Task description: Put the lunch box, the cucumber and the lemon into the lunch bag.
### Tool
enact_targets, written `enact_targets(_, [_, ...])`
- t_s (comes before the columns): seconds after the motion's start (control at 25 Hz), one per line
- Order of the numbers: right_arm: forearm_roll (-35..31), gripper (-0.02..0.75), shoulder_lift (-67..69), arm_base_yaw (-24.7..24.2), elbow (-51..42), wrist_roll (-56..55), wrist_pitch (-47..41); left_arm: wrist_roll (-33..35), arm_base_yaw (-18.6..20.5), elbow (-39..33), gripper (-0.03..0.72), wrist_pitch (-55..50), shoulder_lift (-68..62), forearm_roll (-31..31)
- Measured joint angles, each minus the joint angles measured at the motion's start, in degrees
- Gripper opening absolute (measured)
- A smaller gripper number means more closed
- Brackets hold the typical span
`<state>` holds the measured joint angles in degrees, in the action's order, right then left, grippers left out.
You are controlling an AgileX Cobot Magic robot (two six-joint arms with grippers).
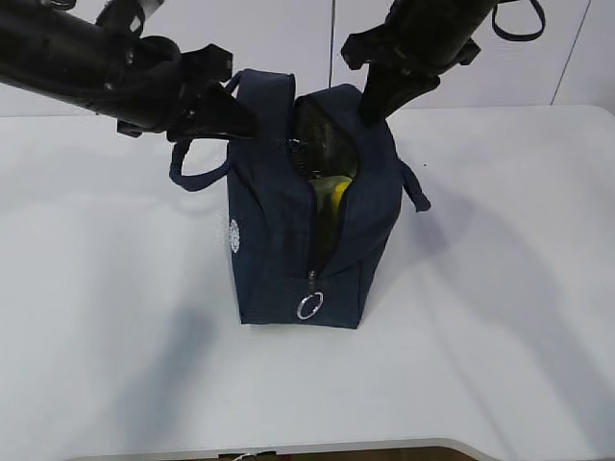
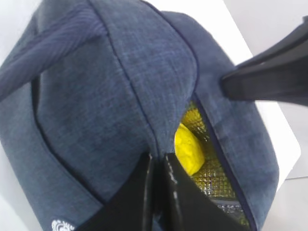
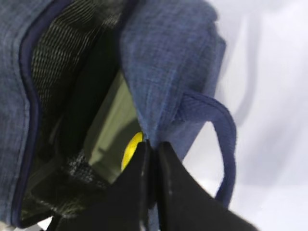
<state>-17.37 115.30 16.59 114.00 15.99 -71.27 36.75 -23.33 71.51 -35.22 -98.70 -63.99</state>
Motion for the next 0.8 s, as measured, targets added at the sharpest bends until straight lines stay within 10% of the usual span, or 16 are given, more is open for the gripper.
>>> enact_targets(0.8, [-2.7,0.009,1.0,-0.8,-0.8,0.8,7.1,0.7,-2.5,0.2,-0.01,5.5,-2.2,-1.0])
